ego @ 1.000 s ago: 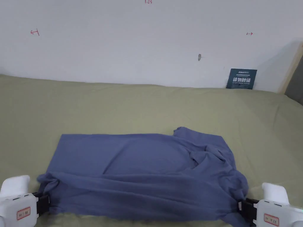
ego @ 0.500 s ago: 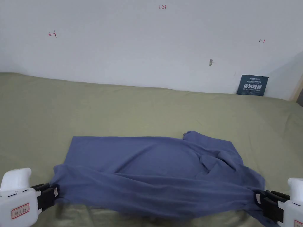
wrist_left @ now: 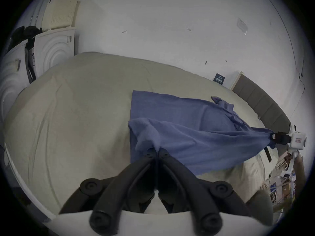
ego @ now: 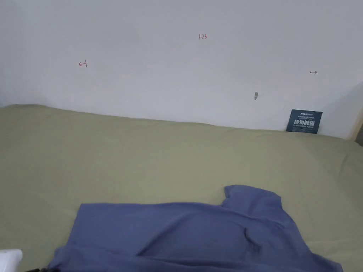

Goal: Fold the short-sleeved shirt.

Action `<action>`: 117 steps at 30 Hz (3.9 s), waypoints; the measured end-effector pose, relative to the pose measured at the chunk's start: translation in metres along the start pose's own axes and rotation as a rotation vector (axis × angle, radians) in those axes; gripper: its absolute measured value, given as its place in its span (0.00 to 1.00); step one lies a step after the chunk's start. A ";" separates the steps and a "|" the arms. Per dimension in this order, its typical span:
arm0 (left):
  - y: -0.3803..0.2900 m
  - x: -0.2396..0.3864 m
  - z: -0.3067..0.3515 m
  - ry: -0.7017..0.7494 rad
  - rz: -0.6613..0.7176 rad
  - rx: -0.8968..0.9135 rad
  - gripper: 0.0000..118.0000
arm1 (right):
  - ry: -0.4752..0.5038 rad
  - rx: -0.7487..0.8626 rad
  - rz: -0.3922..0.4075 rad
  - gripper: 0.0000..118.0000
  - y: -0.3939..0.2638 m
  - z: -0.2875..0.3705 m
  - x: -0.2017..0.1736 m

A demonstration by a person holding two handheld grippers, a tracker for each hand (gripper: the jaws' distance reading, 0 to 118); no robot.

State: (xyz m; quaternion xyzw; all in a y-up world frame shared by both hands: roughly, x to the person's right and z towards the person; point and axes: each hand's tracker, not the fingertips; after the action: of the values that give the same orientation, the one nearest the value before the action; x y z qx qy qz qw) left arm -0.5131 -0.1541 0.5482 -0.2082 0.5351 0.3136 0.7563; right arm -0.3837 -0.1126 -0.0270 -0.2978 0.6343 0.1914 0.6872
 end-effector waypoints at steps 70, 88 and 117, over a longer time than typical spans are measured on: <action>0.114 -0.017 -0.167 0.258 0.122 -0.358 0.04 | -0.004 -0.263 0.094 0.67 0.126 -0.161 0.001; 0.116 -0.009 -0.166 0.243 0.033 -0.350 0.02 | -0.074 -0.519 -0.087 0.00 0.152 -0.251 0.019; 0.022 -0.009 0.050 0.023 -0.023 -0.023 0.02 | 0.040 -0.118 -0.047 0.00 0.009 0.029 0.024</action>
State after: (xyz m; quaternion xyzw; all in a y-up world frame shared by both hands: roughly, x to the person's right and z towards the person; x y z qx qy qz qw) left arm -0.4966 -0.1084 0.5741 -0.2268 0.5378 0.3086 0.7510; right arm -0.3642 -0.0896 -0.0513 -0.3567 0.6281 0.2064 0.6600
